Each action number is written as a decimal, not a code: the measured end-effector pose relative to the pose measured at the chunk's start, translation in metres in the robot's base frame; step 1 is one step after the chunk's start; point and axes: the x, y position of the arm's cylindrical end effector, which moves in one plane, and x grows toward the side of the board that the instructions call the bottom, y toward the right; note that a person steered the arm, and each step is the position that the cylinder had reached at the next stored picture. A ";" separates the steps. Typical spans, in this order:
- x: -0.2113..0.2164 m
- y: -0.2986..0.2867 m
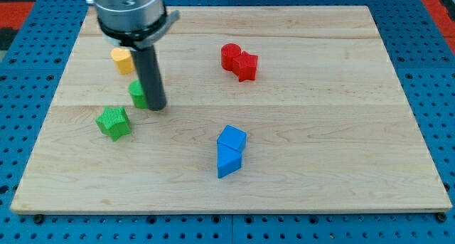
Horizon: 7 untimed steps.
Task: Move the green circle above the green star
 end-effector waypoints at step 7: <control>-0.047 -0.002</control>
